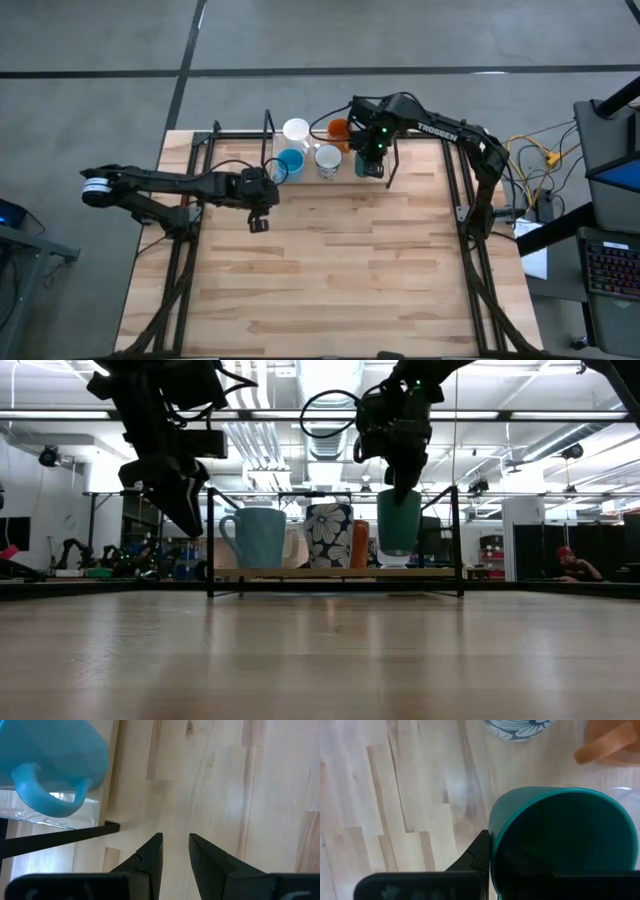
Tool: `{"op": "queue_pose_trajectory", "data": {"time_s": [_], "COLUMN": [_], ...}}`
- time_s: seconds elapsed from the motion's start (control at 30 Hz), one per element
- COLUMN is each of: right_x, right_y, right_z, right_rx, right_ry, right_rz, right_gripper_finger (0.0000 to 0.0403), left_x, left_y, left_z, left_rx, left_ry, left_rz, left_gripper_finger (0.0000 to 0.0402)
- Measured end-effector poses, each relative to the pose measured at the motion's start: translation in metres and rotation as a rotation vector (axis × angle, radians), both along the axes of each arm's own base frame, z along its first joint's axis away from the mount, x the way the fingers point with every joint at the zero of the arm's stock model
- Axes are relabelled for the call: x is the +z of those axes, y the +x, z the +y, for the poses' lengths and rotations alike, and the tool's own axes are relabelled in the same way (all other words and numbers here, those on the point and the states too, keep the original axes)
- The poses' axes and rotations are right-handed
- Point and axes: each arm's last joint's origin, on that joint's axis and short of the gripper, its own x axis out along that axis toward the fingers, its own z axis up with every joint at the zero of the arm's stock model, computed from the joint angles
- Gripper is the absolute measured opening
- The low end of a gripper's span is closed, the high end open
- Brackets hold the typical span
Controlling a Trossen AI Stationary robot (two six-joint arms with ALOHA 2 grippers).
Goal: Stack small to large cups/mugs on shelf
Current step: Put the green cup on the shelf
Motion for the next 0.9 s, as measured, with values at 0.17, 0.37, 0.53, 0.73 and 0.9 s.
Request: {"op": "queue_pose_trajectory", "data": {"time_s": [0.17, 0.37, 0.53, 0.73, 0.9], "right_x": [-0.004, -0.009, -0.013, -0.017, -0.017], "right_y": [0.001, 0.000, 0.003, 0.002, 0.002], "right_z": [-0.002, -0.002, -0.004, -0.004, -0.004], "right_rx": [-0.015, -0.019, -0.029, -0.057, -0.059], "right_ry": [-0.041, -0.049, -0.082, -0.078, -0.078], "right_rz": [0.016, 0.034, 0.015, 0.030, 0.030], "right_gripper_finger": [0.0009, 0.0009, 0.0009, 0.0009, 0.0009], "left_x": [0.000, 0.000, 0.000, 0.000, 0.000], "left_y": [0.000, 0.000, 0.000, 0.000, 0.000], "left_z": [0.000, 0.000, 0.000, 0.000, 0.000], "left_rx": [0.001, 0.002, 0.002, 0.003, 0.003], "left_ry": [-0.001, -0.001, -0.001, -0.001, -0.001], "left_rz": [0.001, -0.001, -0.001, -0.001, 0.000], "left_gripper_finger": [0.0080, 0.0080, 0.0080, 0.0080, 0.0080]}}
